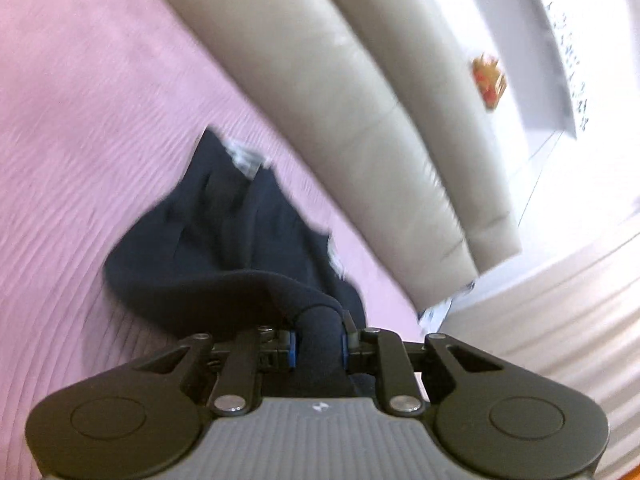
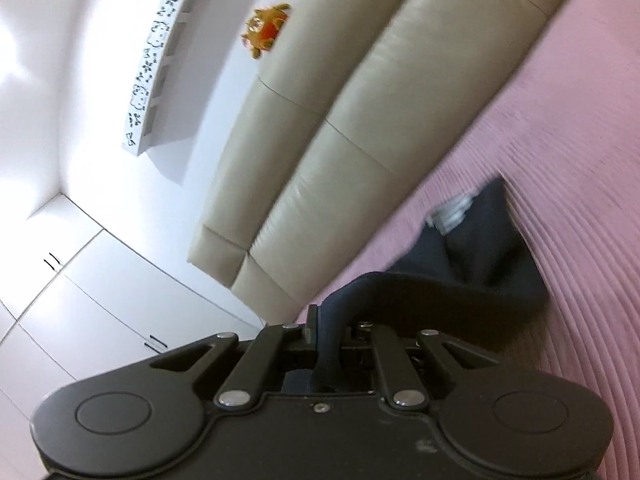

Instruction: Fold large clothes

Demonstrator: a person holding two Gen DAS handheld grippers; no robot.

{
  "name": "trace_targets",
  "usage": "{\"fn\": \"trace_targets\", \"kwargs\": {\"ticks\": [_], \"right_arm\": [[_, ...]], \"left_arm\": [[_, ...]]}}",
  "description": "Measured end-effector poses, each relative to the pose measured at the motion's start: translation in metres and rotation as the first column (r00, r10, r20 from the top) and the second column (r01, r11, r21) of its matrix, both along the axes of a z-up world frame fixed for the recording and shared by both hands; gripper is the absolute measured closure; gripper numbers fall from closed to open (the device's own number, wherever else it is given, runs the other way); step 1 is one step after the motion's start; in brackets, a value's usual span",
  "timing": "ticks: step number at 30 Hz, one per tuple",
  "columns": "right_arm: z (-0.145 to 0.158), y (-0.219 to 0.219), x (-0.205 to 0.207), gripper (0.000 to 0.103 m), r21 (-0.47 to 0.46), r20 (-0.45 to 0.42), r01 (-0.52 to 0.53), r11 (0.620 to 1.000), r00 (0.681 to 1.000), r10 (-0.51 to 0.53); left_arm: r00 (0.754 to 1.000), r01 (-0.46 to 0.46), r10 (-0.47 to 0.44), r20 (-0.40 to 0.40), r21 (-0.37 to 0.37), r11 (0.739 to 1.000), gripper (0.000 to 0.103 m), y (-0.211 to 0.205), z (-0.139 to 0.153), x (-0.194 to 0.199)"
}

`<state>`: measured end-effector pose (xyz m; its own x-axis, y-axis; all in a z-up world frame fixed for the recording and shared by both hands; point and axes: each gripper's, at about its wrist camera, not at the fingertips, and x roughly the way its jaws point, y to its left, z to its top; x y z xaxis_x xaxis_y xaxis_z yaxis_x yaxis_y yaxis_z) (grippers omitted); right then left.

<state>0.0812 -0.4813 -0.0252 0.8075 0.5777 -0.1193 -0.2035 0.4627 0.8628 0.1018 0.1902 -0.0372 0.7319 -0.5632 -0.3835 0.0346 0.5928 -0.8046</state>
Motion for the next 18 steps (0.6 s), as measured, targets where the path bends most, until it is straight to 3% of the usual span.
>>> {"fn": "trace_targets", "kwargs": {"ticks": [4, 9, 12, 18], "right_arm": [[0.005, 0.006, 0.058, 0.094, -0.003, 0.023, 0.019, 1.000, 1.000, -0.019], [0.001, 0.013, 0.128, 0.094, -0.021, 0.052, 0.059, 0.998, 0.997, -0.058], [-0.001, 0.014, 0.169, 0.094, -0.023, 0.062, 0.086, 0.996, 0.994, -0.085], [-0.022, 0.025, 0.256, 0.094, -0.065, 0.002, 0.142, 0.988, 0.990, -0.142]], "left_arm": [[0.998, -0.034, 0.034, 0.054, 0.006, 0.999, 0.083, -0.007, 0.017, 0.052], [0.991, -0.086, 0.077, 0.113, 0.081, 0.993, 0.083, -0.028, 0.017, 0.125], [0.985, -0.106, 0.096, 0.141, 0.070, 0.992, 0.083, -0.037, 0.017, 0.166], [0.979, -0.127, 0.099, 0.179, 0.148, 0.981, 0.082, -0.050, 0.018, 0.248]]}}
